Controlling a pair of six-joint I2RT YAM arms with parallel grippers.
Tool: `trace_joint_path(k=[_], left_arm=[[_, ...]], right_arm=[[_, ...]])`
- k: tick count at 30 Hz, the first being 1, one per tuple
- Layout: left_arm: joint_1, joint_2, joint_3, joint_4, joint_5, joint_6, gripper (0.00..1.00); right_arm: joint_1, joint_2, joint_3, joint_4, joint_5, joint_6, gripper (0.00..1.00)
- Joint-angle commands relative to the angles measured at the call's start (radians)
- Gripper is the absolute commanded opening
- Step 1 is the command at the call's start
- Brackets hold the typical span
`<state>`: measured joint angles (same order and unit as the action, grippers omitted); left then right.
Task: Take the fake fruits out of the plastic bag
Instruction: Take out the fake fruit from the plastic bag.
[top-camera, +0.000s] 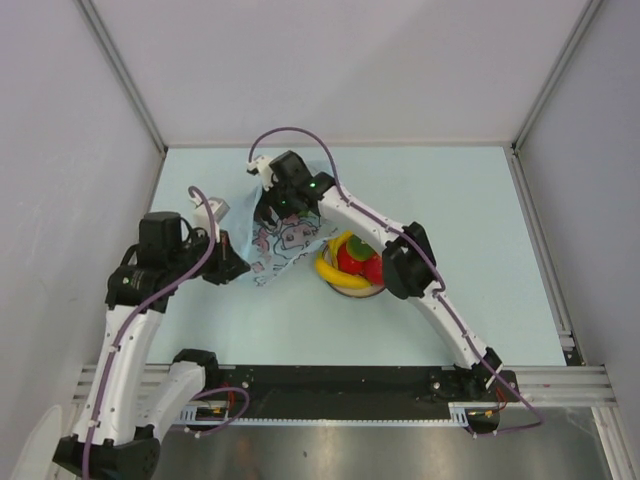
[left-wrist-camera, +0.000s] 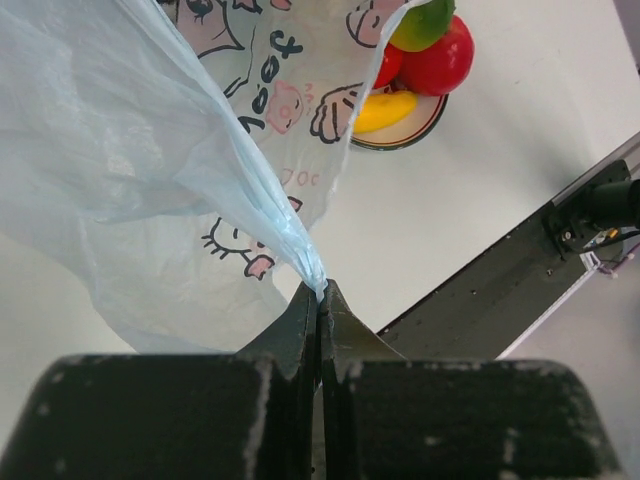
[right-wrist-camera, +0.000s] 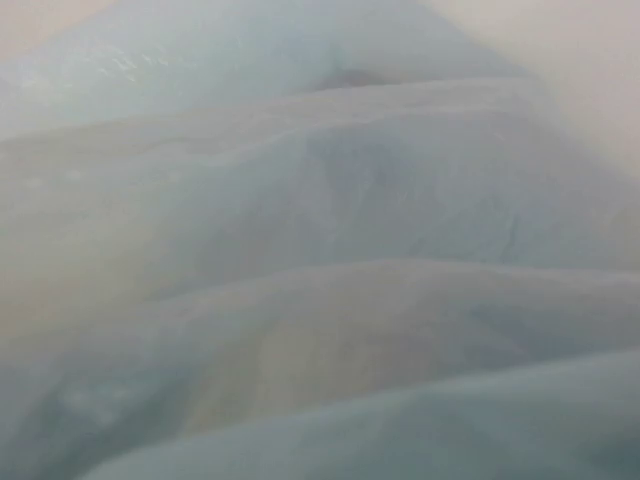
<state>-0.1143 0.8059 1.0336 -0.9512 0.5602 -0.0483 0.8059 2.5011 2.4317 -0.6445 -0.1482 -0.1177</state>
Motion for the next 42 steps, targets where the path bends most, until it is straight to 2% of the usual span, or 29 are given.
trace_joint_path(k=[1, 3, 6, 8, 12, 16, 27, 35, 42], left_arm=[[0.008, 0.042, 0.008, 0.009, 0.009, 0.033, 0.0], [0.008, 0.062, 0.011, 0.018, 0.02, 0.028, 0.0], [0.008, 0.087, 0.034, 0.012, 0.027, 0.03, 0.0], [0.007, 0.096, 0.048, 0.005, 0.029, 0.041, 0.0], [0.007, 0.102, 0.063, 0.009, 0.029, 0.045, 0.0], [0.007, 0.104, 0.063, 0.026, 0.047, 0.03, 0.0], [0.008, 0.079, 0.146, -0.086, 0.033, 0.071, 0.0], [0.007, 0.081, 0.175, -0.103, 0.021, 0.084, 0.0], [0.007, 0.085, 0.16, -0.081, 0.03, 0.076, 0.0]], right_arm=[[-0.001, 0.103, 0.072, 0.061, -0.082, 0.058, 1.0], [0.001, 0.104, 0.038, 0.159, -0.097, 0.073, 1.0], [-0.01, 0.039, -0.123, 0.377, -0.108, 0.133, 1.0], [-0.016, 0.016, -0.161, 0.433, -0.109, 0.151, 1.0], [-0.028, -0.03, -0.172, 0.43, -0.088, 0.133, 1.0], [-0.024, -0.059, -0.203, 0.424, 0.031, 0.061, 1.0], [-0.016, -0.073, -0.278, 0.47, 0.265, -0.022, 0.99], [-0.019, -0.01, -0.267, 0.522, 0.355, -0.1, 1.0], [-0.024, -0.038, -0.27, 0.563, 0.372, -0.155, 1.0]])
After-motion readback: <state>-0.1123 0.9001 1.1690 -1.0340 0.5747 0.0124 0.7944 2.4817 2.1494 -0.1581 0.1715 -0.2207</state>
